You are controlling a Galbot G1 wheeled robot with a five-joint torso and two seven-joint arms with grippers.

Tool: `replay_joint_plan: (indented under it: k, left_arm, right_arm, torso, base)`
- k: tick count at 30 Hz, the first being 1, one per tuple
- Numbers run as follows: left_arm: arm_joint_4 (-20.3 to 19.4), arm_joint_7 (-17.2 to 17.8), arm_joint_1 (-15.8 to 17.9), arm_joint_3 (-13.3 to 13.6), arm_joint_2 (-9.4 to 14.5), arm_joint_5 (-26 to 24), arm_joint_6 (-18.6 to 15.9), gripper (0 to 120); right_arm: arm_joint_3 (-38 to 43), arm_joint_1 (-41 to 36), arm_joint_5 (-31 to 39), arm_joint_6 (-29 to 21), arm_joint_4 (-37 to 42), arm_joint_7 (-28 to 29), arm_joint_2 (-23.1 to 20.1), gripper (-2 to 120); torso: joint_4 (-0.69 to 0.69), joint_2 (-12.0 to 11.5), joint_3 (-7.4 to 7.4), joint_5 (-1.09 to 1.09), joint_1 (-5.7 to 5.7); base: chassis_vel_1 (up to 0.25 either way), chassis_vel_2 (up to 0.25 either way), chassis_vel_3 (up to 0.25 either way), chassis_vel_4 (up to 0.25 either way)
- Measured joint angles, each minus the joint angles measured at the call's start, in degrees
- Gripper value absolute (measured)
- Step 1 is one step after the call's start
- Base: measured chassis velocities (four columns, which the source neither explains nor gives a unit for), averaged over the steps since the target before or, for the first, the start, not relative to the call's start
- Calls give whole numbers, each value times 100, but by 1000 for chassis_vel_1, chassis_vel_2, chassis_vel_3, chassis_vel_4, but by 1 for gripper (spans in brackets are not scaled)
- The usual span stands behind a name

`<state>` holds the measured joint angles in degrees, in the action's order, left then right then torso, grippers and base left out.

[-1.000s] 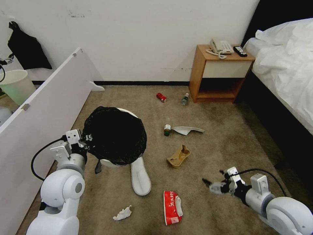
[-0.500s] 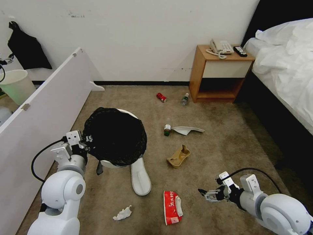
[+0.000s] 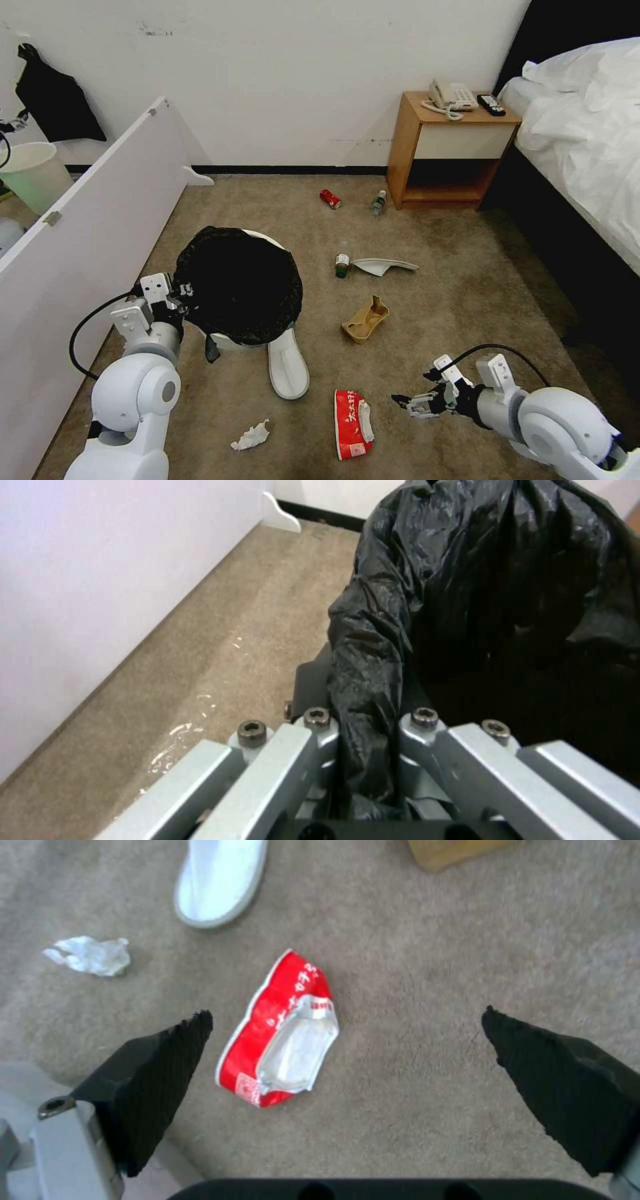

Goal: Pick up the trash bin, then pick up the garbage from the floor and place it into the trash bin.

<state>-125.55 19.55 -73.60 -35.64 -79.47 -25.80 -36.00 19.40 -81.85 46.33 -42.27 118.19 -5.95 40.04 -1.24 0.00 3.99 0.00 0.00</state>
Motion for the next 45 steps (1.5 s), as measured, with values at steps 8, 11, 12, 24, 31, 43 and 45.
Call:
replay_joint_plan:
  k: [8,11,12,24,31,43,45]
  left_arm:
    - [36,-12,-7,-6,-18,27,26,4]
    - [51,-13,1,3,-26,33,28,4]
    - [51,-13,1,3,-26,33,28,4]
    - [96,-31,-16,15,-58,73,63,4]
    - [109,-34,11,26,-75,96,66,4]
    - [152,-37,39,34,-108,123,71,4]
    - [157,-38,38,33,-110,127,73,4]
  right_arm:
    - [-592,473,11,7,-664,223,289,100]
    - [-780,635,-17,8,-890,280,398,100]
    - [-780,635,-17,8,-890,280,398,100]
    - [-1416,1294,-59,13,-1295,444,705,100]
    - [-1646,1536,-82,14,-1438,429,822,100]
    - [-1821,1662,-240,41,-1835,369,952,100]
    - [-1873,1700,-290,69,-1932,354,989,100]
  torso:
    - [-1,0,0,0,0]
    - [-1,0,0,0,0]
    - [-1,0,0,0,0]
    - [-1,0,0,-1,0]
    - [-1,0,0,0,0]
    - [-1,0,0,0,0]
    - [-1,0,0,0,0]
  base:
    - [0,0,0,0]
    - [0,0,0,0]
    - [0,0,0,0]
    - [0,0,0,0]
    - [0,0,0,0]
    - [0,0,0,0]
    - [0,0,0,0]
